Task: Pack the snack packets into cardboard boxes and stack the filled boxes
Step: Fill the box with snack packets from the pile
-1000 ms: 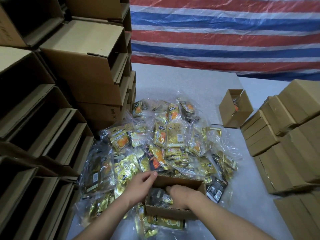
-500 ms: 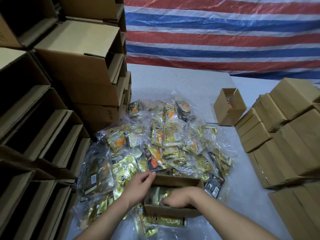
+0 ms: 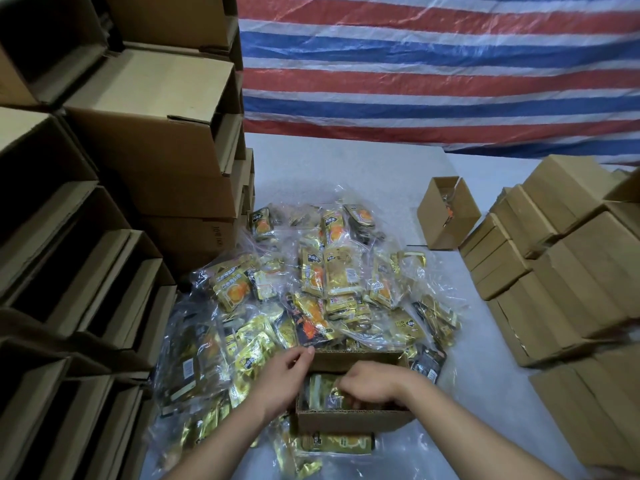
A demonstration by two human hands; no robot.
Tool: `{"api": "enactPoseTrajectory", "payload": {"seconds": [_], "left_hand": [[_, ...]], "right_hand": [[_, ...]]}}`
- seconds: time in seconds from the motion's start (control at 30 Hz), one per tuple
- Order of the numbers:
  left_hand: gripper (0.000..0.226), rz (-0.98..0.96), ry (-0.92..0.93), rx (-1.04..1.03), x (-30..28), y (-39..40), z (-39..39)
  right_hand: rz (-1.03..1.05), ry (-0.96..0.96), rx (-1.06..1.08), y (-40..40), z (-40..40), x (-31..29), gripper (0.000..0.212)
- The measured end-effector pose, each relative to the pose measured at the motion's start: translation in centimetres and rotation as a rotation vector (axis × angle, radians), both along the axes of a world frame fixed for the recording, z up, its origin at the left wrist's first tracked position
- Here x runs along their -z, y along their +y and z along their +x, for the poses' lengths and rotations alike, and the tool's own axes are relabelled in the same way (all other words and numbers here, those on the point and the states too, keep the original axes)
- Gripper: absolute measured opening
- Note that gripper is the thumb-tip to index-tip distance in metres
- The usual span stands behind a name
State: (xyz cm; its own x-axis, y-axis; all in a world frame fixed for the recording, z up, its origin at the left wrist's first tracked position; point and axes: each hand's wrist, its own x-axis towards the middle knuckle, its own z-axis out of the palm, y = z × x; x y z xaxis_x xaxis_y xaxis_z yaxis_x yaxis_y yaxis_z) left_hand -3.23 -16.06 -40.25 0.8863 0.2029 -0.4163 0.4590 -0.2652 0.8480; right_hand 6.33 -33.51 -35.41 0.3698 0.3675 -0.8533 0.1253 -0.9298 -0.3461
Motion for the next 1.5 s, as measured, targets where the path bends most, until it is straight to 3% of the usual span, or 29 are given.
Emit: {"api": "enactPoseTrajectory", "payload": {"seconds": [0.07,0.2,0.37,0.5,0.63,0.8,0.93,1.13,1.37,1.5], "left_hand": [[0.034,0.004,-0.006,0.013,0.1,0.0,0.0],[0.030,0.003,-0.012,0.006,0.3,0.0,-0.1],[0.027,0.004,-0.023,0.041,-0.3,-0.5,0.0],[0.029,-0.001,-0.009,0.031,-0.7,-0.3,0.2],[0.030,-0.001,-0.029,0.055,-0.9,-0.4,0.1],[0.019,0.012,-0.065,0.001,-2.1,-0.9,0.5],[0.016,0.049,-0.124,-0.097,-3.5,-1.2,2.4],[0.013,0.225,-0.172,-0.162,-4.8,-1.1,9.5],[0.037,0.458,-0.022,-0.041,-3.5,-2.7,19.4],[0.073,0.454,0.204,-0.015,-2.7,-3.9,23.1]], "right_hand": [[-0.005,-0.002,0.060,-0.2,0.5,-0.4,0.035],[-0.141,-0.068,-0.089,0.1,0.0,0.6,0.045],[-0.182,-0.096,-0.056,-0.2,-0.4,1.3,0.047],[-0.091,-0.116,-0.075,-0.4,-0.9,-0.2,0.051],[0.146,-0.097,-0.042,0.0,-0.3,-3.2,0.036],[0.463,-0.308,0.146,0.2,1.5,-6.0,0.024],[0.464,-0.455,0.107,-0.7,2.7,-5.3,0.019],[0.459,-0.420,0.190,-3.0,5.6,-3.9,0.018],[0.453,-0.393,0.310,-5.1,9.2,-3.0,0.010],[0.492,-0.369,0.374,-6.2,10.0,-3.1,0.017]]}}
